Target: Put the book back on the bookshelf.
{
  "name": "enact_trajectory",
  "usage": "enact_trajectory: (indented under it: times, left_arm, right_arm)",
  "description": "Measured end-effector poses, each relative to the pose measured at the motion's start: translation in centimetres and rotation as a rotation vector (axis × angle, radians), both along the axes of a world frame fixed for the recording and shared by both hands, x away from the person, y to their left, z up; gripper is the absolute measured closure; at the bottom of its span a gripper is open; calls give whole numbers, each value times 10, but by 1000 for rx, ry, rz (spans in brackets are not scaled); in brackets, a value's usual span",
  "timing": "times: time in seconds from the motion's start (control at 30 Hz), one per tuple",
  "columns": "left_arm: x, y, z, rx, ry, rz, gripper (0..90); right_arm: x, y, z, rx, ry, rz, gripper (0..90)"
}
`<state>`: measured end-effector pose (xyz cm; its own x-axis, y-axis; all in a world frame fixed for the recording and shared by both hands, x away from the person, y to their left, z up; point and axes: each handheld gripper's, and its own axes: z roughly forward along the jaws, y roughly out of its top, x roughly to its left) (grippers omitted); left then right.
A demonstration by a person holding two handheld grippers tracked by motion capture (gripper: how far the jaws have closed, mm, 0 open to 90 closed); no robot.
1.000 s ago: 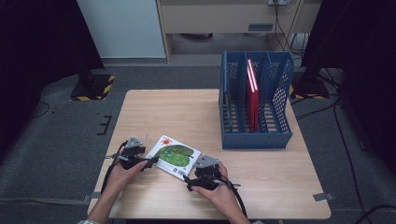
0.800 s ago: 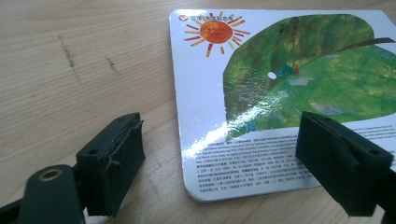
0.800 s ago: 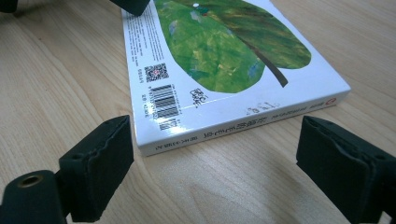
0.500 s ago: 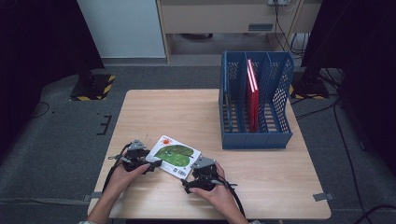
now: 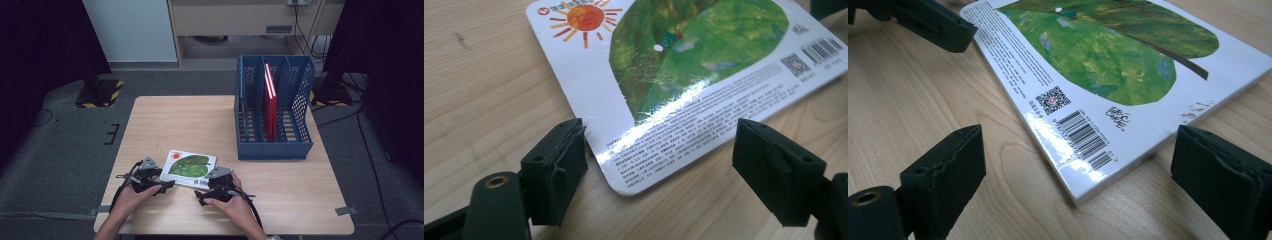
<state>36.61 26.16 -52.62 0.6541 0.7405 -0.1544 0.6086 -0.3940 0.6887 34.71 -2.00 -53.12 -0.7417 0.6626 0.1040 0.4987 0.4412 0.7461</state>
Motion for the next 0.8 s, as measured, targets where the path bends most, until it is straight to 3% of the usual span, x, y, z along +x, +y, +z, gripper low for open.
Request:
enact_trajectory:
  times: [0.13,0.23,0.33,0.57,0.8]
  left_arm:
    - [2,2,1,-20,1,6,196]
    - [7,3,3,-46,-25,35,183]
    - [12,3,2,-84,-26,70,167]
    - [17,-2,-4,-58,-8,65,135]
    - [18,-5,-5,-68,-14,53,134]
  right_arm:
    - [1,-1,0,2,2,-11,77]
    - [4,-3,0,6,9,-16,77]
    - [5,-4,-1,13,16,-19,77]
    - [9,-3,-3,10,28,-25,72]
    - [14,-1,-6,25,39,-40,63]
